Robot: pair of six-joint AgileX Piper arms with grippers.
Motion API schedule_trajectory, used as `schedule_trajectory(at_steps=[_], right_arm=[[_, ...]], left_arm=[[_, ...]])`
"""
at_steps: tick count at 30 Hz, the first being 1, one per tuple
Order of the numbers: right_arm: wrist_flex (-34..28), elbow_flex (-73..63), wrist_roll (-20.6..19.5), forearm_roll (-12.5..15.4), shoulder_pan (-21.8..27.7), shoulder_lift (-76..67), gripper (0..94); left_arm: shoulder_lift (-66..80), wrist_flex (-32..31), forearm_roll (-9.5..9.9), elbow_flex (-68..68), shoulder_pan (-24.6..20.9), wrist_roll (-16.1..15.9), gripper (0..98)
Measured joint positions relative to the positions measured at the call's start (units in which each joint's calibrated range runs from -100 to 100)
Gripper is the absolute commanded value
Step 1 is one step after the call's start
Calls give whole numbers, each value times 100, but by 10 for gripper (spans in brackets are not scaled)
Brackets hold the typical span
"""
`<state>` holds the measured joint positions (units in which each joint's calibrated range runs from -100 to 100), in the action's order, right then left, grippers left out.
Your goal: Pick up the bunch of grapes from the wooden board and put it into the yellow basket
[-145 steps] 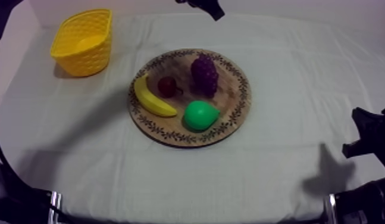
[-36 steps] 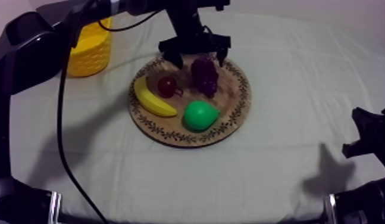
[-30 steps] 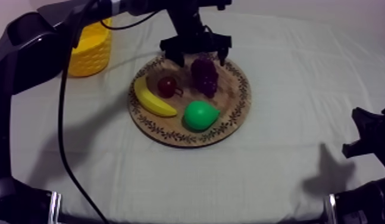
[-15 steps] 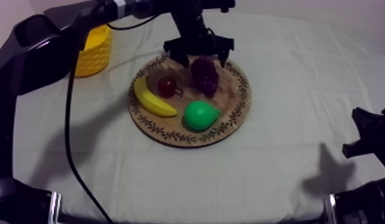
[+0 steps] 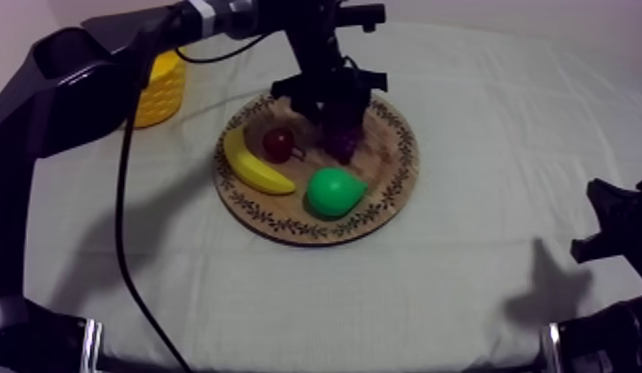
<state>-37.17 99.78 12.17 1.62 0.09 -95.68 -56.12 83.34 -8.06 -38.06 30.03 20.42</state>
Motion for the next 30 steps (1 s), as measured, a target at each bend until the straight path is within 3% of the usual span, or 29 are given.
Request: schedule_trajectory(at_steps=[7,15,30], right_arm=[[0,0,0,0,0,0,5],[0,0,0,0,0,0,5],[0,0,0,0,0,0,5]], left_arm=[[-187,181,-53,-137,2,100,651],[-260,264,-72,-223,-2,145,571],[30,-43,-56,186,-20,91,520]])
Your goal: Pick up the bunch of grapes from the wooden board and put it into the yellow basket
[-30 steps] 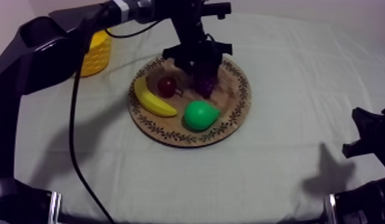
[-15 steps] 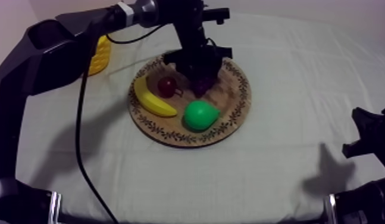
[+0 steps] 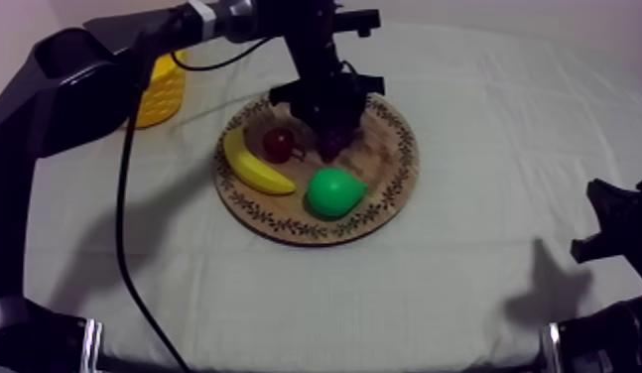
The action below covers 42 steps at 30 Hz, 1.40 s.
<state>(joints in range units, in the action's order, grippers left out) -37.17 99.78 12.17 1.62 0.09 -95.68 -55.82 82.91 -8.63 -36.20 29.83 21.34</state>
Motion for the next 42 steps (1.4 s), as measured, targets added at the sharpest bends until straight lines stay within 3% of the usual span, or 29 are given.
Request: schedule_trajectory(at_steps=[14,29,42], right_arm=[[0,0,0,0,0,0,5],[0,0,0,0,0,0,5],[0,0,0,0,0,0,5]], left_arm=[[1091,-694,79,1296,-15,-266,517],[3109,-1175,22,2914,183,-939,510],[5085,-1211,143,4074,397,-1530,499]])
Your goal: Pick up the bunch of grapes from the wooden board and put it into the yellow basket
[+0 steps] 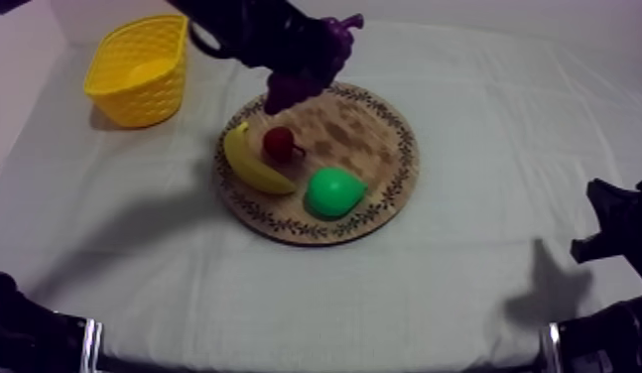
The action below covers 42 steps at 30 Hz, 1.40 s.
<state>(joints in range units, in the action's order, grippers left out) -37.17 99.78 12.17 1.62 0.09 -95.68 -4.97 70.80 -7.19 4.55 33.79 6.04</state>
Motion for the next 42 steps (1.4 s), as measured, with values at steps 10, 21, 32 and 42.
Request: schedule_trajectory(at_steps=[10,21,32,42], right_arm=[[0,0,0,0,0,0,5],[-12,0,0,0,0,0,5],[-3,0,8,0,0,0,5],[-3,0,8,0,0,0,5]], left_arm=[[1040,-419,151,1138,-193,-604,494],[1675,-608,400,1705,-1013,-392,501],[1880,-458,369,1365,-2123,-388,503],[1419,-563,363,1425,-2896,-406,503]])
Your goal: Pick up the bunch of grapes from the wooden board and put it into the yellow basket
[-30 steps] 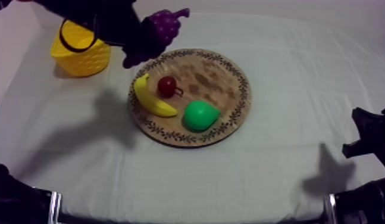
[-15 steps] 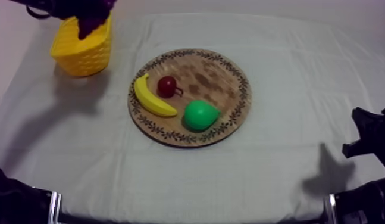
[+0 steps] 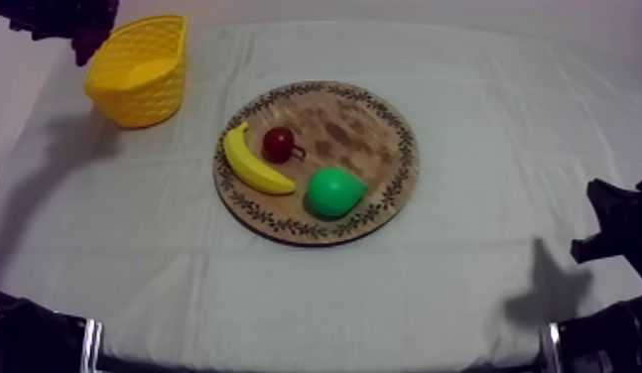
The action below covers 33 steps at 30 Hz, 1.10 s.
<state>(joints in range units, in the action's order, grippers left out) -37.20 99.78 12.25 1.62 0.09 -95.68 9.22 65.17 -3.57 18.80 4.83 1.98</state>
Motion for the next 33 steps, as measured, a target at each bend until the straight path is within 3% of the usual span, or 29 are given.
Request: schedule_trajectory(at_steps=[25,28,33], right_arm=[[0,0,-6,0,0,0,5],[0,0,-6,0,0,0,5],[0,0,-6,0,0,0,5]], left_arm=[[-3718,-167,105,-2447,-224,227,515],[-3847,-218,105,-2447,-240,227,567],[-3841,-333,88,-2409,-244,169,758]])
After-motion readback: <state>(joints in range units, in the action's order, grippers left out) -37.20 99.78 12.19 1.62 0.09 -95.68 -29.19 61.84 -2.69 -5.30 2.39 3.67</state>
